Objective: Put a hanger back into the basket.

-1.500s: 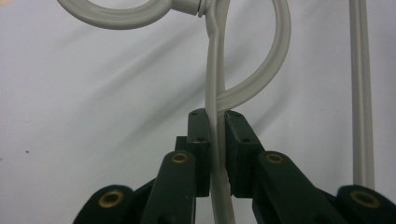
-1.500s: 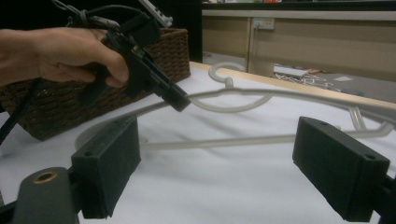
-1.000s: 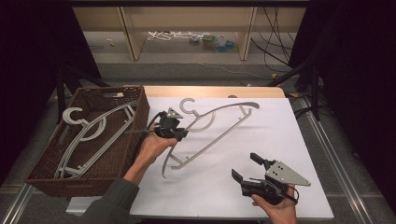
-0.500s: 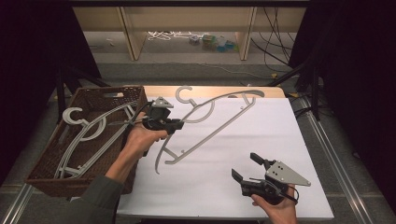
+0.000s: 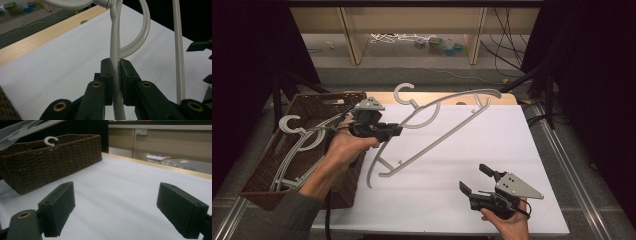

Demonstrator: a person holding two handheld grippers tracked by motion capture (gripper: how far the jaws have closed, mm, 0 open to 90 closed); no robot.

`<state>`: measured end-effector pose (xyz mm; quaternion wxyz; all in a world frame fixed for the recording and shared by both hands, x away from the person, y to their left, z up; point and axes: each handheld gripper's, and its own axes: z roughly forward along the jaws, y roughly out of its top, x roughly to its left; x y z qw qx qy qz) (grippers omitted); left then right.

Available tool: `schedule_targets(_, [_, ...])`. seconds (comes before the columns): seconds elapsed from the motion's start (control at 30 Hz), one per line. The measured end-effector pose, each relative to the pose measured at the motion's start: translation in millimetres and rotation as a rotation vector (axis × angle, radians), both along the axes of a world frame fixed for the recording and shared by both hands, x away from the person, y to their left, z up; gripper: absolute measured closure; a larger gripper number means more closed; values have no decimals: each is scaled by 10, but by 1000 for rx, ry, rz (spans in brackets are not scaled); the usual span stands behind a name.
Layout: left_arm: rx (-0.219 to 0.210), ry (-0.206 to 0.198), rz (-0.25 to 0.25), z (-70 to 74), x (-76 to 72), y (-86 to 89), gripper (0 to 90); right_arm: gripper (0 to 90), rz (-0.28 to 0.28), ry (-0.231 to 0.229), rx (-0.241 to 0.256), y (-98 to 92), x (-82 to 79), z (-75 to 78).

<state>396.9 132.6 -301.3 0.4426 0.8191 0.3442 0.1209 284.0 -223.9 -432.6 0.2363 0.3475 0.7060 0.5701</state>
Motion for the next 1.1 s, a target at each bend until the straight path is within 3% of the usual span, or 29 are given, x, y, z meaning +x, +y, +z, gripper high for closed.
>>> schedule_targets(0.37, [-6,-25,75,136,1,437,817,159,6,1,9,8,9,-11])
schedule_targets(0.4, [5,-38,99,141,12,528,817,159,7,4,11,10,7,-7])
schedule_targets(0.47, [17,-61,93,142,33,580,817,159,7,5,10,11,6,-6])
schedule_targets(0.53, [5,-29,120,135,25,656,817,159,11,5,12,14,10,-14])
schedule_targets(0.6, [6,-23,141,131,30,750,817,159,8,0,17,16,11,-14])
schedule_targets(1.1, [32,-34,308,81,84,1416,818,159,-2,7,-3,5,9,-10])
